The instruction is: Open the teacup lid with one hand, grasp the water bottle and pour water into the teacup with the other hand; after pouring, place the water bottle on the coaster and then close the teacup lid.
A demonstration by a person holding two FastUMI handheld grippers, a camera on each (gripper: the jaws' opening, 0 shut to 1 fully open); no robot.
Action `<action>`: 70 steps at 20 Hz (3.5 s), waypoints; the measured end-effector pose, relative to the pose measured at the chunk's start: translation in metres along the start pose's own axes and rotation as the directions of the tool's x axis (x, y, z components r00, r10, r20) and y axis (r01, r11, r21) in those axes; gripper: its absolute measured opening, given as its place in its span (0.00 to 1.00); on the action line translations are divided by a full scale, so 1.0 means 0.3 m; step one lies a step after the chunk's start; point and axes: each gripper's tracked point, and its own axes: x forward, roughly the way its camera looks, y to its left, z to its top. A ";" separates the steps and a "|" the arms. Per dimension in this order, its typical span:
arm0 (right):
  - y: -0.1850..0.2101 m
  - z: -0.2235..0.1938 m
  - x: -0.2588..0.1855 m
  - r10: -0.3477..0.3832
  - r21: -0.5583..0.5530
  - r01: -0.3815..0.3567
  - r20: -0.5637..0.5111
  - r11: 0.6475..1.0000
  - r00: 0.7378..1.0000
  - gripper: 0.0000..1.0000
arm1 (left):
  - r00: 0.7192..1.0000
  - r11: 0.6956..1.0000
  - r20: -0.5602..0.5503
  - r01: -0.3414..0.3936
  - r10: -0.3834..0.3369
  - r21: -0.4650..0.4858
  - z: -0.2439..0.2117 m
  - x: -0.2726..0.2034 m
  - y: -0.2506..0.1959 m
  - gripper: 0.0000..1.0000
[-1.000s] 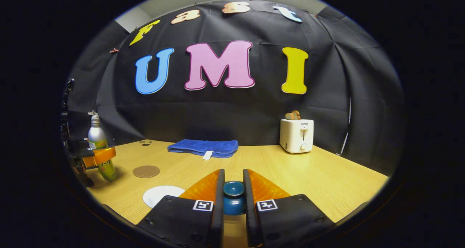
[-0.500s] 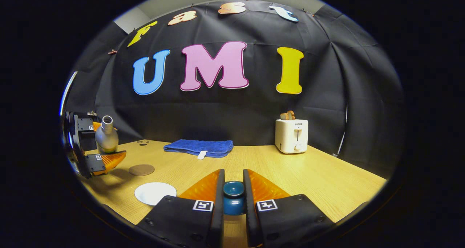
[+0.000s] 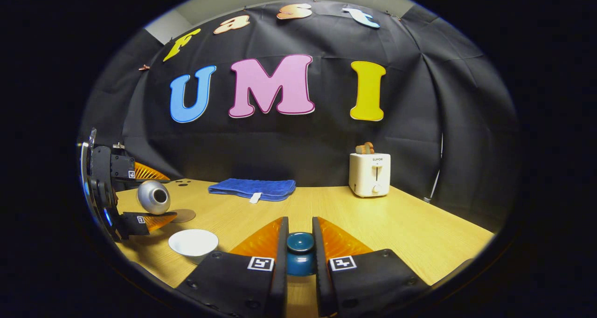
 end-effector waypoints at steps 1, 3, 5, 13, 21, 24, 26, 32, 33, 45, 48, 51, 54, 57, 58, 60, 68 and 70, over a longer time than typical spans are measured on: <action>0.001 -0.001 -0.002 0.001 -0.002 -0.001 -0.001 1.000 1.000 0.29 | 1.000 0.999 0.003 0.007 -0.007 0.044 0.012 0.003 -0.002 0.80; -0.001 0.001 0.000 0.001 -0.002 -0.001 0.000 1.000 1.000 0.29 | 1.000 0.991 0.008 0.020 -0.021 0.134 0.024 0.017 0.001 0.80; -0.001 0.001 0.002 0.001 -0.001 -0.001 0.000 1.000 1.000 0.29 | 0.999 0.978 0.011 0.032 -0.035 0.205 0.027 0.017 0.011 0.80; 0.000 0.000 0.000 0.002 -0.001 -0.002 0.000 1.000 1.000 0.29 | 0.995 0.917 -0.014 0.093 -0.095 0.389 0.036 0.062 0.009 0.81; -0.003 0.000 0.002 0.002 -0.002 -0.002 0.001 1.000 1.000 0.29 | 0.991 0.843 -0.048 0.128 -0.121 0.522 0.026 0.059 0.031 0.80; -0.002 0.000 0.002 0.002 -0.002 -0.002 0.001 1.000 1.000 0.29 | 0.991 0.816 -0.050 0.133 -0.127 0.562 0.037 0.062 0.034 0.81; -0.002 0.000 0.001 0.002 -0.001 -0.002 0.001 1.000 1.000 0.29 | 0.990 0.805 -0.053 0.136 -0.129 0.578 0.042 0.064 0.034 0.80; -0.002 0.000 0.000 0.002 -0.001 -0.002 0.001 1.000 1.000 0.29 | 0.990 0.762 -0.069 0.141 -0.126 0.631 0.039 0.065 0.058 0.80; -0.003 -0.001 -0.001 0.002 -0.001 -0.002 0.001 1.000 1.000 0.29 | 0.989 0.756 -0.074 0.144 -0.126 0.639 0.038 0.065 0.065 0.80; -0.004 0.000 0.002 0.002 -0.001 -0.002 0.001 1.000 1.000 0.29 | 0.989 0.667 -0.099 0.147 -0.110 0.731 0.051 0.050 0.120 0.81; -0.003 -0.001 0.001 0.002 -0.001 -0.002 0.001 1.000 1.000 0.29 | 0.989 0.650 -0.102 0.144 -0.103 0.746 0.055 0.048 0.133 0.81; -0.003 0.000 0.000 0.002 -0.001 -0.002 0.001 1.000 1.000 0.29 | 0.990 0.633 -0.099 0.137 -0.096 0.761 0.066 0.042 0.148 0.80; -0.002 -0.001 0.001 0.002 -0.001 -0.002 0.002 1.000 1.000 0.29 | 0.991 0.618 -0.097 0.131 -0.089 0.775 0.073 0.042 0.160 0.80; -0.002 -0.001 0.001 0.002 -0.001 -0.002 0.002 1.000 1.000 0.29 | 0.992 0.612 -0.093 0.124 -0.083 0.781 0.080 0.037 0.169 0.80; -0.002 -0.001 0.002 0.002 -0.001 -0.002 0.002 1.000 1.000 0.29 | 0.992 0.613 -0.092 0.123 -0.082 0.781 0.081 0.037 0.167 0.80; -0.002 -0.001 0.001 0.002 -0.001 -0.002 0.002 1.000 1.000 0.29 | 0.992 0.613 -0.097 0.128 -0.083 0.780 0.079 0.035 0.166 0.81; -0.003 -0.002 0.002 0.001 -0.001 -0.001 0.002 1.000 1.000 0.29 | 0.991 0.607 -0.095 0.130 -0.090 0.784 0.082 0.029 0.156 0.81; -0.002 -0.001 0.002 0.001 -0.001 -0.001 0.002 1.000 1.000 0.29 | 0.992 0.606 -0.088 0.126 -0.092 0.786 0.090 0.027 0.154 0.80</action>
